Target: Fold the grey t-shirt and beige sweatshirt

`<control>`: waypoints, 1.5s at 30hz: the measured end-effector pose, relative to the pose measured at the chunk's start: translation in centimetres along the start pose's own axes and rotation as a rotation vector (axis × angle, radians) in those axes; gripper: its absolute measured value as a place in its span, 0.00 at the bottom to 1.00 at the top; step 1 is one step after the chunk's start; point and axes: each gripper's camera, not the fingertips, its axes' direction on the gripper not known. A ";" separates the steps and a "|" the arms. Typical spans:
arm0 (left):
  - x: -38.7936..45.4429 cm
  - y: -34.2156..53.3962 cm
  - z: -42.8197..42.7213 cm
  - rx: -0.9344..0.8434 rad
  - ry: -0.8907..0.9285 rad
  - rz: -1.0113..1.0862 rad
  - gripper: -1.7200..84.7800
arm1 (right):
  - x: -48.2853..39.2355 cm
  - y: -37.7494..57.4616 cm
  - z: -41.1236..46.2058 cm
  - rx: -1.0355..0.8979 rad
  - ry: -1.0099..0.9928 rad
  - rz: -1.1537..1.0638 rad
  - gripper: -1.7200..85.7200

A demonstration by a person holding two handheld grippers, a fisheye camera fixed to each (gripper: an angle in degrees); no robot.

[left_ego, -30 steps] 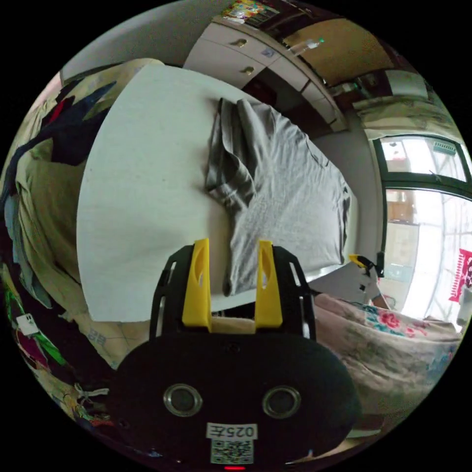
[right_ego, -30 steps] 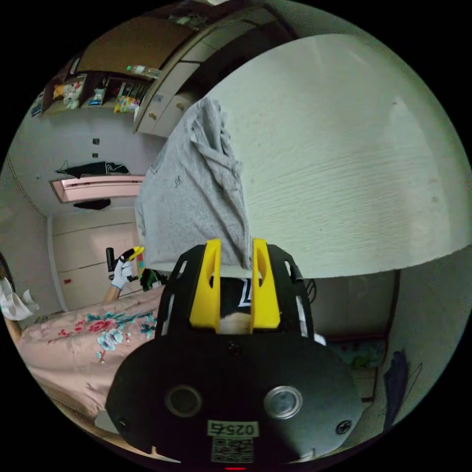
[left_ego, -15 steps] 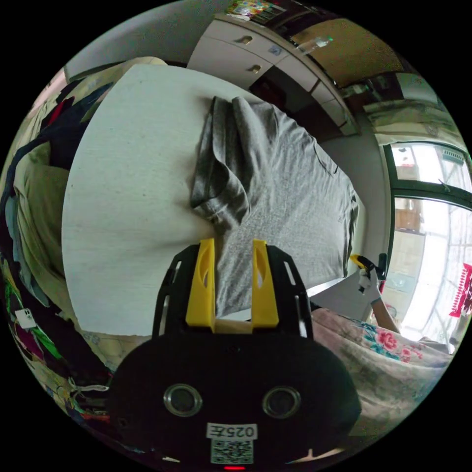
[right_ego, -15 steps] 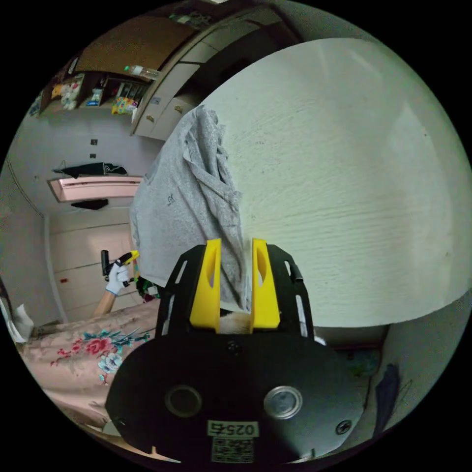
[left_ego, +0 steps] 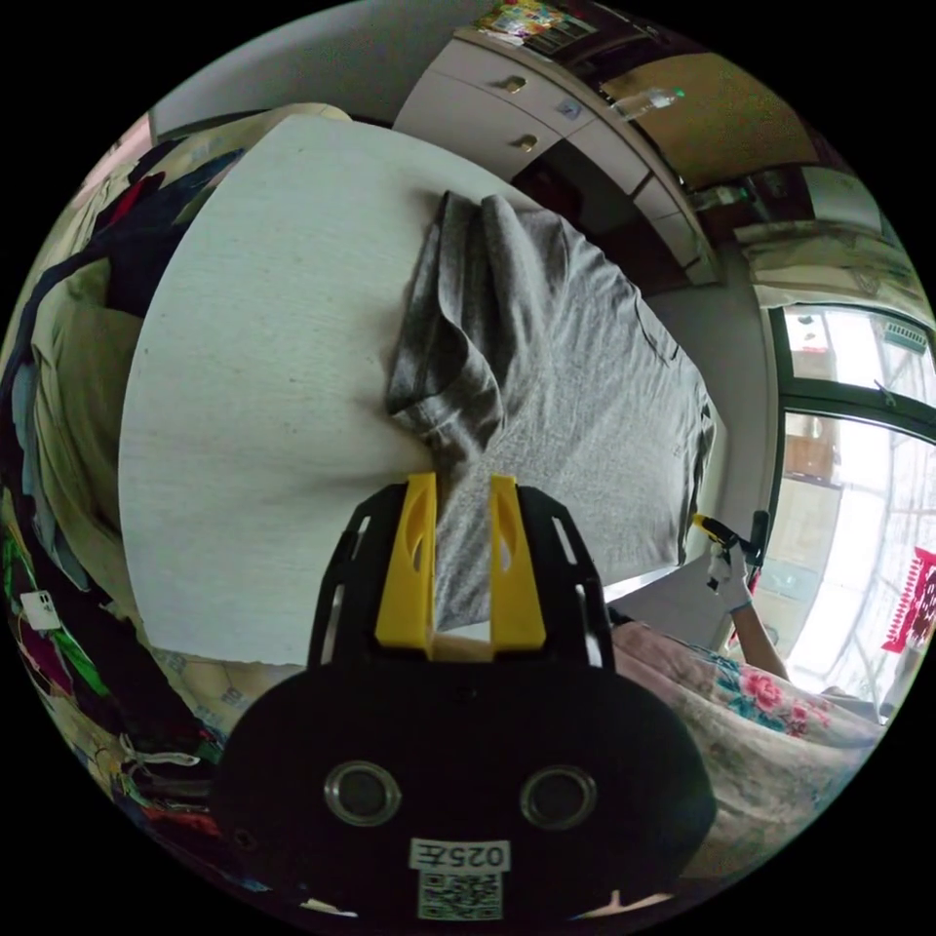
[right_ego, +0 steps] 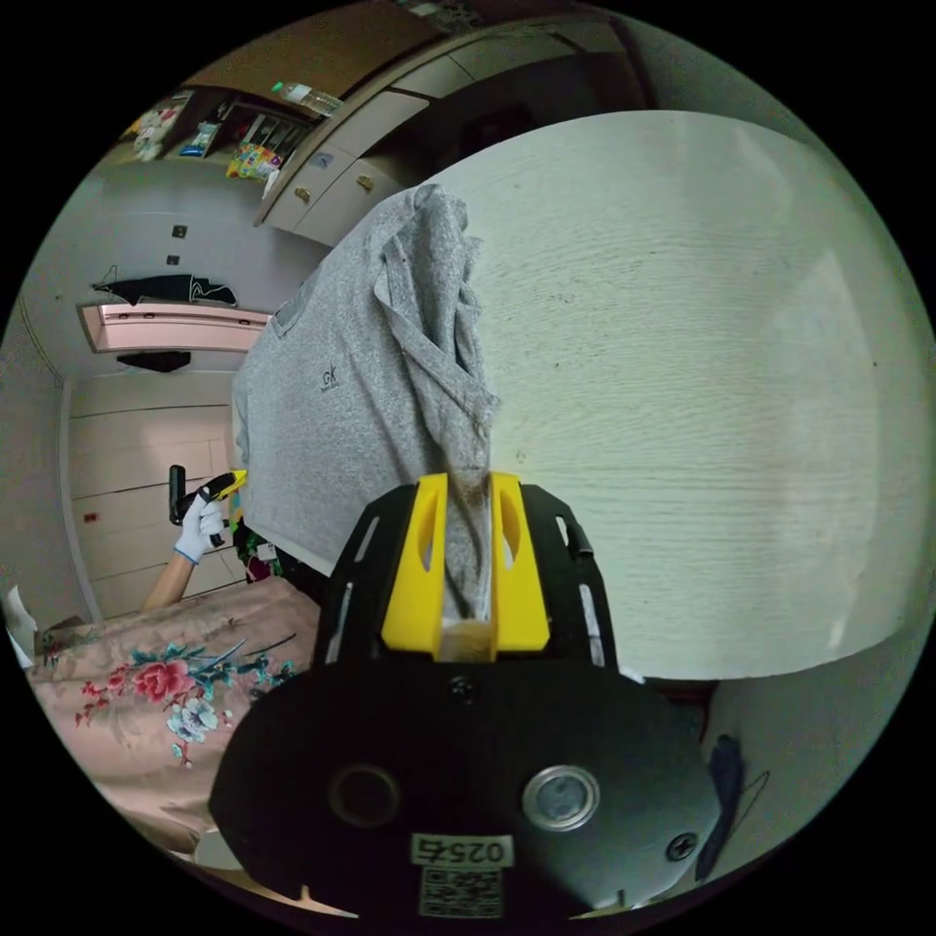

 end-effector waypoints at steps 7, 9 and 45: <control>1.1 0.9 -0.2 -0.003 -0.069 0.023 0.05 | 0.3 1.4 0.6 0.013 0.110 -0.004 0.04; 1.2 1.0 -0.4 -0.001 -0.068 0.018 0.05 | 0.6 1.7 0.8 0.015 0.117 0.000 0.03; 3.0 4.6 -20.3 0.214 0.158 0.116 0.01 | 12.8 14.5 -1.8 0.189 -0.134 -0.118 0.01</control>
